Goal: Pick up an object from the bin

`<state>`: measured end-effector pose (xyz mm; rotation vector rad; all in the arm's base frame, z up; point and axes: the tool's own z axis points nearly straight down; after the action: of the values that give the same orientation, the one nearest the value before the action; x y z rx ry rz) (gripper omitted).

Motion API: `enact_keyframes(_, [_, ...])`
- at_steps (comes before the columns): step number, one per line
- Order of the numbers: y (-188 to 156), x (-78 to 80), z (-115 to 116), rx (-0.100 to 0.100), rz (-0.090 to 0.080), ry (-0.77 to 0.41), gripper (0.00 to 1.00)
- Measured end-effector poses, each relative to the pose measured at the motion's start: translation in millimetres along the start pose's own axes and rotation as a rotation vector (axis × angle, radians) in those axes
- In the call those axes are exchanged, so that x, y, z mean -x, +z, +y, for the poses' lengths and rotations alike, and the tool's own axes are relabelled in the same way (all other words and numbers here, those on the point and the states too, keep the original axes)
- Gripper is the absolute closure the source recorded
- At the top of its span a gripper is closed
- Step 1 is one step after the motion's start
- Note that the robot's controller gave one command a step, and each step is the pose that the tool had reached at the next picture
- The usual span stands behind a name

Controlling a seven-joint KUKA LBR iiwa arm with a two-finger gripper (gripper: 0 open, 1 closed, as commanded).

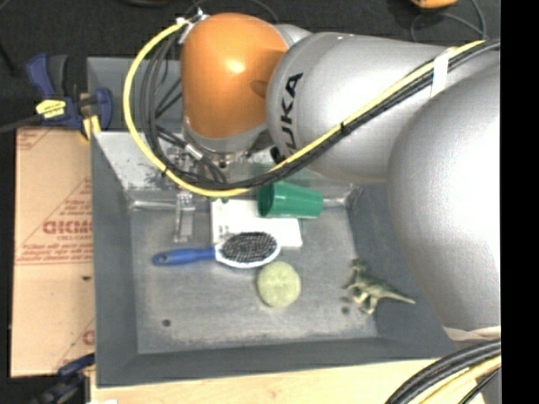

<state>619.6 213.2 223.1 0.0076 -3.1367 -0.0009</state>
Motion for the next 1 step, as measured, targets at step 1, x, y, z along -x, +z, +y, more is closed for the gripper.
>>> enact_keyframes(1, [-5.7,1.7,-1.1,0.002,-0.009,0.004,0.0])
